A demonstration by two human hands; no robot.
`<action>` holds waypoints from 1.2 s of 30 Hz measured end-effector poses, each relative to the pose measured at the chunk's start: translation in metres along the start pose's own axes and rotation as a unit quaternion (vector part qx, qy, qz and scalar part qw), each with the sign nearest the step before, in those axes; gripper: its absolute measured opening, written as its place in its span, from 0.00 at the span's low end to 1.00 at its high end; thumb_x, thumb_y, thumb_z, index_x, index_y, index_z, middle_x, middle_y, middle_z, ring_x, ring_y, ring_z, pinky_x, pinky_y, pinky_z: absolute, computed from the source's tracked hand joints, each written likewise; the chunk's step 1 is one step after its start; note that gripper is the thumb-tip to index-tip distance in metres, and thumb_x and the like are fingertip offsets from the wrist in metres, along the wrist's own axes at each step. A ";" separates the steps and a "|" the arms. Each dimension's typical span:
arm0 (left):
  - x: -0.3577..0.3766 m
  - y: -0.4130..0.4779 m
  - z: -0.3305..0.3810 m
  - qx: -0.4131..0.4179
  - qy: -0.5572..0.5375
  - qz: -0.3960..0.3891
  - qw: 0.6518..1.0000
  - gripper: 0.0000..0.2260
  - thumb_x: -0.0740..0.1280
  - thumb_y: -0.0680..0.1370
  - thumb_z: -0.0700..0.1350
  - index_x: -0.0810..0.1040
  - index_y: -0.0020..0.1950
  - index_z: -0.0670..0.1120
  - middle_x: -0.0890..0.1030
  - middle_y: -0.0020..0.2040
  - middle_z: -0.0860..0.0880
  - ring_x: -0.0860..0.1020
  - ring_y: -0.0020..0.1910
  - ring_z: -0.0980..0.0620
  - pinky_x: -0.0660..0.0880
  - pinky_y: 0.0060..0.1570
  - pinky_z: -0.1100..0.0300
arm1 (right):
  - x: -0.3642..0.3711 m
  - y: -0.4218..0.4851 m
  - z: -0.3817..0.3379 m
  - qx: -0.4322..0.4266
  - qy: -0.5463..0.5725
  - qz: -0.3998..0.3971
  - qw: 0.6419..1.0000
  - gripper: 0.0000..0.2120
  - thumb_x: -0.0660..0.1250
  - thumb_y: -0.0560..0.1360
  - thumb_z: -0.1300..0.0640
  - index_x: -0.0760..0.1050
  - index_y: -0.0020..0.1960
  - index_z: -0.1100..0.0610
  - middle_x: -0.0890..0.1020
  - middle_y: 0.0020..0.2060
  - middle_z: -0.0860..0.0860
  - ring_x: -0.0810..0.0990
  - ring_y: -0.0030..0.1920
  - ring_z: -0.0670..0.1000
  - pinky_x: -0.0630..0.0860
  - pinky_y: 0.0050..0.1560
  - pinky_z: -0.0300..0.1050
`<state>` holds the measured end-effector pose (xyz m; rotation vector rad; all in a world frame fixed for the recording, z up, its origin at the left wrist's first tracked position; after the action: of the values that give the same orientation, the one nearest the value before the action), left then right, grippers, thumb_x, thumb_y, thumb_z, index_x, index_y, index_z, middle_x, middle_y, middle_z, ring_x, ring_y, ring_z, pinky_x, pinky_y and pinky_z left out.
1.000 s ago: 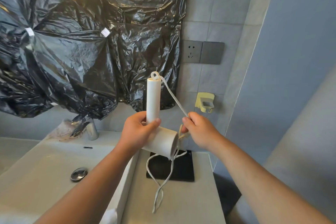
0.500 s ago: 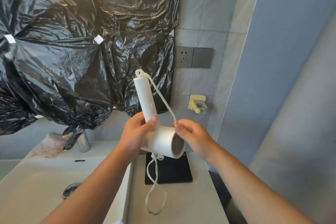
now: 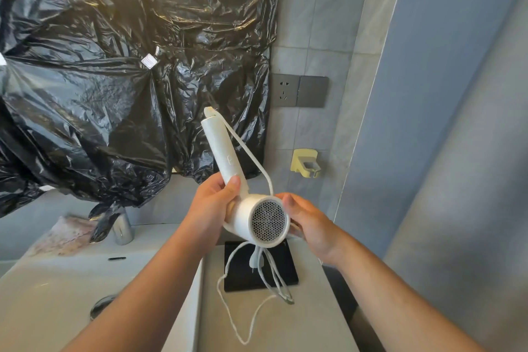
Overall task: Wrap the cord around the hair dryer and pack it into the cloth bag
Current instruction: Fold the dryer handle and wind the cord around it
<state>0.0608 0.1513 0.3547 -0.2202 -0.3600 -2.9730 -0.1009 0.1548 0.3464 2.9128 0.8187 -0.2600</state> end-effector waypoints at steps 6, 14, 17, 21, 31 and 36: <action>0.011 0.003 -0.001 -0.005 -0.099 -0.025 0.995 0.13 0.64 0.79 0.49 0.75 0.55 0.41 0.80 0.43 0.45 0.79 0.42 0.49 0.75 0.45 0.55 | 0.012 0.007 0.018 0.059 0.132 -0.034 0.989 0.36 0.61 0.65 0.25 0.76 0.60 0.50 0.82 0.52 0.55 0.80 0.50 0.57 0.73 0.50 0.52; 0.021 0.006 0.008 0.016 -0.123 -0.070 0.990 0.14 0.65 0.78 0.48 0.75 0.57 0.40 0.81 0.43 0.44 0.80 0.42 0.48 0.79 0.44 0.56 | 0.032 0.015 0.039 0.162 0.277 -0.089 0.943 0.38 0.50 0.68 0.25 0.83 0.52 0.52 0.79 0.50 0.63 0.75 0.39 0.56 0.66 0.30 0.43; 0.022 0.006 0.009 0.022 -0.093 -0.073 0.993 0.13 0.67 0.77 0.48 0.76 0.57 0.41 0.83 0.44 0.45 0.81 0.43 0.49 0.80 0.39 0.58 | 0.031 0.018 0.040 0.168 0.303 -0.079 0.935 0.36 0.59 0.66 0.26 0.82 0.56 0.53 0.75 0.56 0.63 0.71 0.54 0.60 0.66 0.25 0.39; 0.017 0.008 0.018 0.044 -0.009 -0.065 0.997 0.09 0.67 0.77 0.44 0.80 0.54 0.41 0.85 0.46 0.47 0.82 0.46 0.52 0.79 0.44 0.61 | 0.018 0.021 0.047 0.165 0.347 -0.022 0.923 0.39 0.70 0.62 0.30 0.80 0.61 0.57 0.77 0.58 0.60 0.74 0.57 0.60 0.74 0.44 0.49; 0.009 0.007 0.000 -0.041 -0.066 0.037 0.996 0.04 0.65 0.80 0.42 0.78 0.52 0.45 0.83 0.47 0.46 0.82 0.49 0.46 0.78 0.45 0.54 | 0.001 0.038 0.050 0.116 0.272 0.076 0.952 0.34 0.68 0.67 0.35 0.74 0.66 0.55 0.81 0.59 0.61 0.80 0.59 0.61 0.73 0.63 0.60; 0.011 0.005 -0.015 -0.116 -0.290 0.000 0.950 0.12 0.69 0.69 0.47 0.77 0.50 0.44 0.81 0.47 0.44 0.80 0.47 0.46 0.77 0.45 0.51 | -0.022 0.040 0.044 0.074 0.143 0.157 0.974 0.21 0.64 0.75 0.40 0.73 0.63 0.49 0.84 0.54 0.56 0.83 0.52 0.57 0.78 0.52 0.53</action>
<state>0.0491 0.1419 0.3428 -1.1275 -0.0599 -2.8829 -0.1042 0.1032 0.3097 3.2087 0.3668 0.1352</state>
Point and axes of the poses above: each hand's wrist, its own y-axis towards the middle knuckle, its own x-axis out of the palm, z = x × y, the point moved 10 cm from there along y, towards the middle knuckle
